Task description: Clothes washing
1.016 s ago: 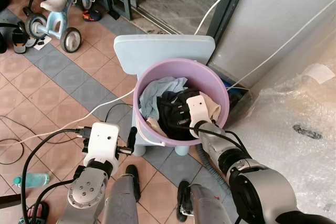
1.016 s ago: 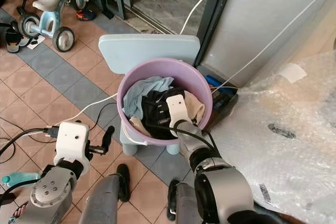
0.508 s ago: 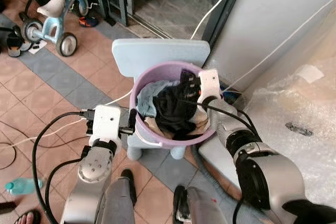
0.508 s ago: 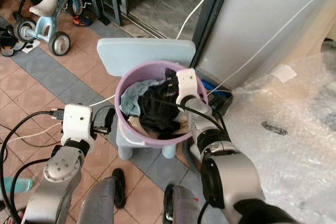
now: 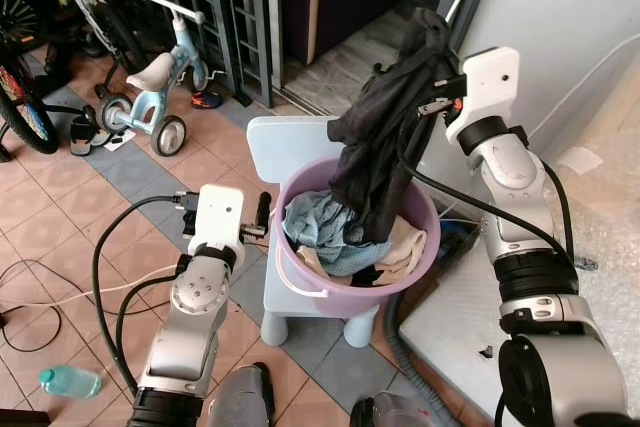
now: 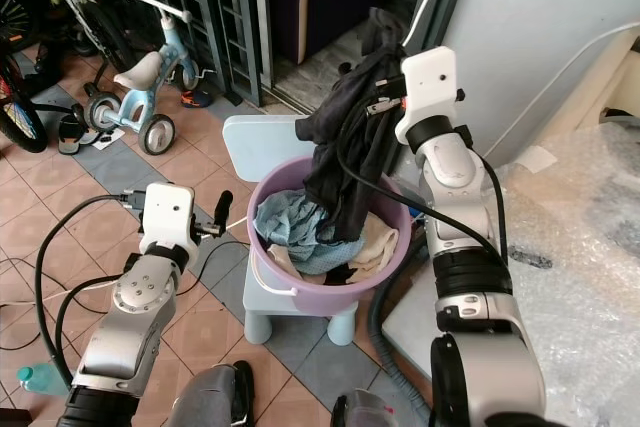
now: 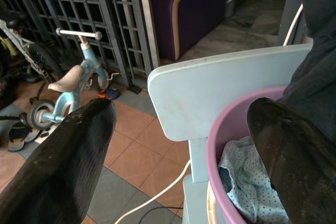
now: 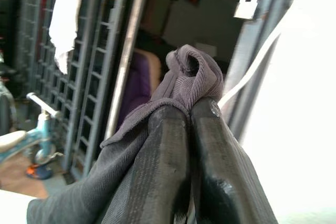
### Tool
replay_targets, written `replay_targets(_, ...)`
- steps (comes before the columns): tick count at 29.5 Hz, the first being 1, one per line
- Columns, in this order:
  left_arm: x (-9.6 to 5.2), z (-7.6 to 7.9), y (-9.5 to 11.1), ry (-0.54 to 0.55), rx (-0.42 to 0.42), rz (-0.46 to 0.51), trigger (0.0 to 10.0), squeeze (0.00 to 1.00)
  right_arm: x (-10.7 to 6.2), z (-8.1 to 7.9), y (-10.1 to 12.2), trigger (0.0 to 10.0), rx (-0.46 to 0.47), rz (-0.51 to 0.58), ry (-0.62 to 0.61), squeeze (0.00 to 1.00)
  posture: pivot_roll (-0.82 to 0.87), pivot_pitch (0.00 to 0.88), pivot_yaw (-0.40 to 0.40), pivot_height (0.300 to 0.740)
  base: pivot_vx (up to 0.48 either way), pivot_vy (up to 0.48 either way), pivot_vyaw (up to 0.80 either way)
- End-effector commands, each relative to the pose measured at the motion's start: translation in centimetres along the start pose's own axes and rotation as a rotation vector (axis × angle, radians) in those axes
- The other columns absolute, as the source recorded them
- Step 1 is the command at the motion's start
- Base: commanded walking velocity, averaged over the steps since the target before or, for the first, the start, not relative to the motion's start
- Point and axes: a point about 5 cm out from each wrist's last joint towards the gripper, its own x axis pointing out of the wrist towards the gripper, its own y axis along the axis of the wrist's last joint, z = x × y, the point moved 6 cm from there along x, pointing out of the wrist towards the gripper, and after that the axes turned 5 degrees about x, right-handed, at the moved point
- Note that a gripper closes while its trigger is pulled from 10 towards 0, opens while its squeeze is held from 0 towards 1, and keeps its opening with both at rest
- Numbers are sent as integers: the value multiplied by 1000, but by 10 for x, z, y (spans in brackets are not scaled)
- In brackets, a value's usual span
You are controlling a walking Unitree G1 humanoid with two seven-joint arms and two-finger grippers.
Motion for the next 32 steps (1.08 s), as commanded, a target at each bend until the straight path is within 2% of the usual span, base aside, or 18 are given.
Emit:
replay_targets(1,2,-2,-5,6,-2,-11,10000,0,-8,16,12,0,-36,33,-97,0,-63,0,14,740,0,0,0)
replay_targets(2,3,-4,-6,7,3,-8,10000,0,-18,23,11,0,-81,30,-147,0,-77,0,31,740,0,0,0)
replay_targets(3,4,-3,-5,-1,3,2,10000,0,-25,23,9,0,-96,21,-159,0,-81,0,40,740,0,0,0)
replay_targets(6,7,2,-1,-31,1,24,10000,0,-28,14,4,0,-94,2,-128,0,-89,0,49,740,0,0,0)
replay_targets(7,9,5,1,-40,2,31,10000,0,-28,9,6,549,-122,2,-108,0,-91,0,49,740,0,0,0)
replay_targets(8,10,5,2,-41,6,35,10000,0,-27,9,7,4235,-131,-5,-108,0,-91,0,49,740,0,0,0)
replay_targets(9,11,6,2,-42,7,38,10000,0,-26,10,7,5451,-129,-12,-115,0,-96,0,48,740,0,0,0)
replay_targets(10,12,6,2,-42,8,40,10000,0,-26,10,7,5451,-127,-19,-124,0,-96,0,48,740,0,0,0)
replay_targets(11,13,5,0,-38,5,35,10000,0,-23,18,9,10000,-142,-27,-151,0,-96,0,48,740,0,0,0)
replay_targets(15,13,5,-5,-30,-13,20,10000,0,-10,37,22,10000,-202,0,-190,0,-104,0,46,740,0,0,-752)
replay_targets(16,13,5,-5,-30,-13,20,10000,0,-10,37,22,10000,-202,0,-190,0,-104,0,46,740,0,0,-756)
replay_targets(17,13,7,-5,-38,-12,21,10000,0,1,51,36,10000,-229,38,-219,0,-105,0,47,740,0,0,-756)
replay_targets(19,13,9,-4,-46,-11,24,10000,0,10,65,47,10000,-242,58,-254,0,-104,0,49,740,0,-264,-756)
replay_targets(23,14,10,-2,-51,-13,29,10000,0,23,99,59,10000,-236,59,-340,0,-91,0,48,740,0,-270,-756)
replay_targets(24,13,9,-2,-51,-13,31,10000,0,27,116,63,10000,-236,48,-384,0,-88,0,48,740,0,-270,-756)
replay_targets(26,14,9,-2,-50,-13,31,10000,0,28,120,65,10000,-236,42,-397,0,-88,0,48,740,0,-270,-756)
replay_targets(29,12,8,-4,-48,-14,27,10000,0,31,145,71,10000,-245,21,-460,0,-82,0,49,740,0,-265,-756)
replay_targets(32,10,10,-6,-51,-19,18,10000,0,33,172,65,10000,-213,-55,-526,0,-81,0,47,740,0,-89,-756)
